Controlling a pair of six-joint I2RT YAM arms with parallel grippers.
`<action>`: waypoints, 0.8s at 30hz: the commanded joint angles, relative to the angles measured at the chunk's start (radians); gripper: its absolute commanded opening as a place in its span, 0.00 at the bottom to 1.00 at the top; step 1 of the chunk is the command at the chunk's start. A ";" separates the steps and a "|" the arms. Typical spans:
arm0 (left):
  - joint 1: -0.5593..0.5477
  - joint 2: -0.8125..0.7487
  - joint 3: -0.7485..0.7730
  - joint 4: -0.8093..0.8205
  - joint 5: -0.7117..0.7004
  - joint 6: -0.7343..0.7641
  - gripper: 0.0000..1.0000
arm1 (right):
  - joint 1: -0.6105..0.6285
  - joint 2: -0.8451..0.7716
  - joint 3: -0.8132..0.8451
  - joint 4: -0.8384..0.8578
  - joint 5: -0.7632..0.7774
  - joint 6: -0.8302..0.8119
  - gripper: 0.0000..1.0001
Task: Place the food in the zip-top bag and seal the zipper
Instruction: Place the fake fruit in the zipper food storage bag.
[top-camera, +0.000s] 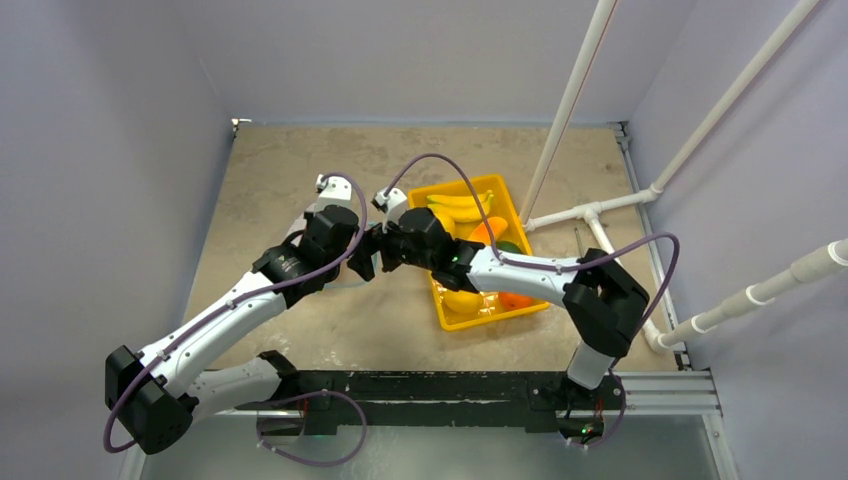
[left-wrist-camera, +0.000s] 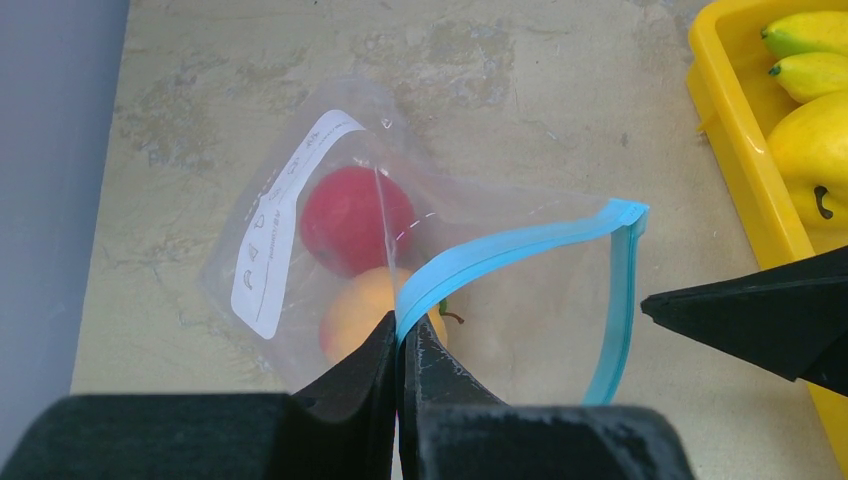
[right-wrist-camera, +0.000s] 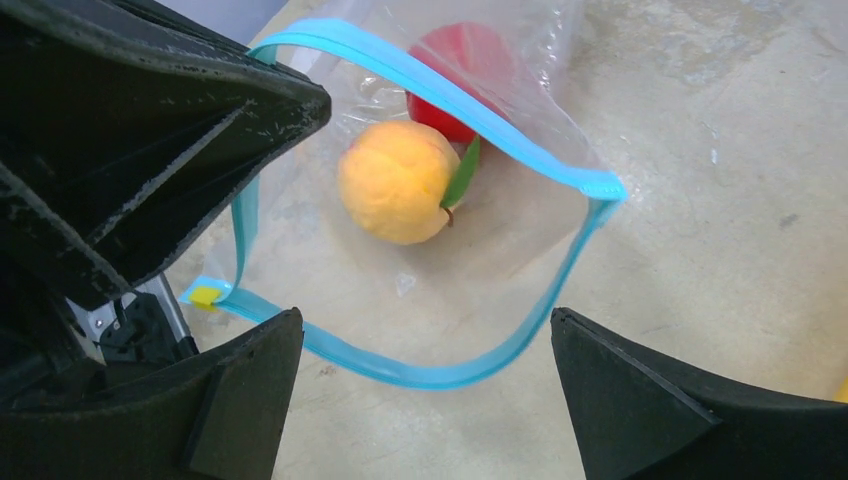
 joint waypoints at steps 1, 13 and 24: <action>0.006 -0.012 -0.005 0.033 0.001 0.012 0.00 | 0.006 -0.095 -0.025 -0.033 0.062 0.005 0.95; 0.006 -0.016 -0.004 0.035 0.007 0.012 0.00 | 0.003 -0.173 -0.025 -0.237 0.372 0.025 0.97; 0.011 -0.010 -0.005 0.038 0.014 0.013 0.00 | -0.054 -0.107 0.032 -0.367 0.509 0.105 0.99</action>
